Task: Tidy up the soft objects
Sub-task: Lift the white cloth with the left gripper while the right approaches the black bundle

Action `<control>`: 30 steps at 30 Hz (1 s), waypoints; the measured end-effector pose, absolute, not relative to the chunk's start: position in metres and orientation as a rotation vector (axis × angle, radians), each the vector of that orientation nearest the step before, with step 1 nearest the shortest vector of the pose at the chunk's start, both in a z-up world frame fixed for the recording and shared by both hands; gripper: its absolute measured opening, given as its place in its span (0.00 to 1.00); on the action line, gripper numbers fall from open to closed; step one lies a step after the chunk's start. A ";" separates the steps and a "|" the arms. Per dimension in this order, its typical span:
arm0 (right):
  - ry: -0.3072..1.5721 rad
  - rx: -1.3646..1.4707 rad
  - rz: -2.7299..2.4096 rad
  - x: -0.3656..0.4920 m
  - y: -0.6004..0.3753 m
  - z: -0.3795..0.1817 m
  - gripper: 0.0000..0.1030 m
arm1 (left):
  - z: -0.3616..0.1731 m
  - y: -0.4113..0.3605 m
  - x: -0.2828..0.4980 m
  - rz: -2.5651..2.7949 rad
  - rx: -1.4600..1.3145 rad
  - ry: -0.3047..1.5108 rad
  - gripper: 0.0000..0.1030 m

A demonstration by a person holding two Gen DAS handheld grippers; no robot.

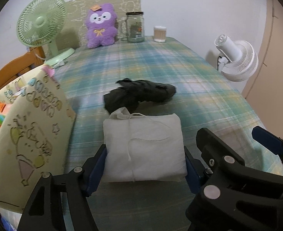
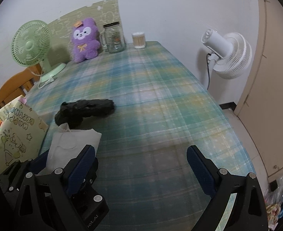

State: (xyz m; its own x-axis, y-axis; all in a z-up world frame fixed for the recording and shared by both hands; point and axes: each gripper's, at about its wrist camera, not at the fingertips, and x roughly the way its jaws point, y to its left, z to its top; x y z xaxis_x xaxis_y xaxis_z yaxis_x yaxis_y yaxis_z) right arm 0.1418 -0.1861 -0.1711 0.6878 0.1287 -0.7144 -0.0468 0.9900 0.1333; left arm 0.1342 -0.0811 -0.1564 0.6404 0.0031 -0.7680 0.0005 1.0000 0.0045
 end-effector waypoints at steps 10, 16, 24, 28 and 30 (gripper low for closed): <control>0.791 0.066 0.154 0.160 -0.172 -0.167 0.95 | -0.159 -0.064 0.148 0.059 -0.044 0.889 0.73; 0.779 0.033 0.180 0.179 -0.171 -0.160 0.95 | -0.155 -0.063 0.163 0.089 -0.058 0.883 0.74; 0.766 0.031 0.241 0.207 -0.168 -0.155 0.91 | -0.148 -0.062 0.185 0.115 -0.038 0.882 0.74; 0.773 0.002 0.268 0.221 -0.163 -0.158 0.86 | -0.153 -0.060 0.197 0.125 -0.029 0.902 0.74; 0.780 -0.001 0.279 0.228 -0.161 -0.159 0.86 | -0.155 -0.059 0.202 0.130 -0.031 0.909 0.74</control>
State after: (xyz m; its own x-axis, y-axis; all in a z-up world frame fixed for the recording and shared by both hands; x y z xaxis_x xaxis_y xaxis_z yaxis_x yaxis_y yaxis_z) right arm 0.2276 -0.1609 -0.1594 0.6758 0.2477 -0.6942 -0.2483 0.9633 0.1020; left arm 0.2022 -0.0589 -0.1547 0.6070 0.0995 -0.7885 -0.1258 0.9916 0.0283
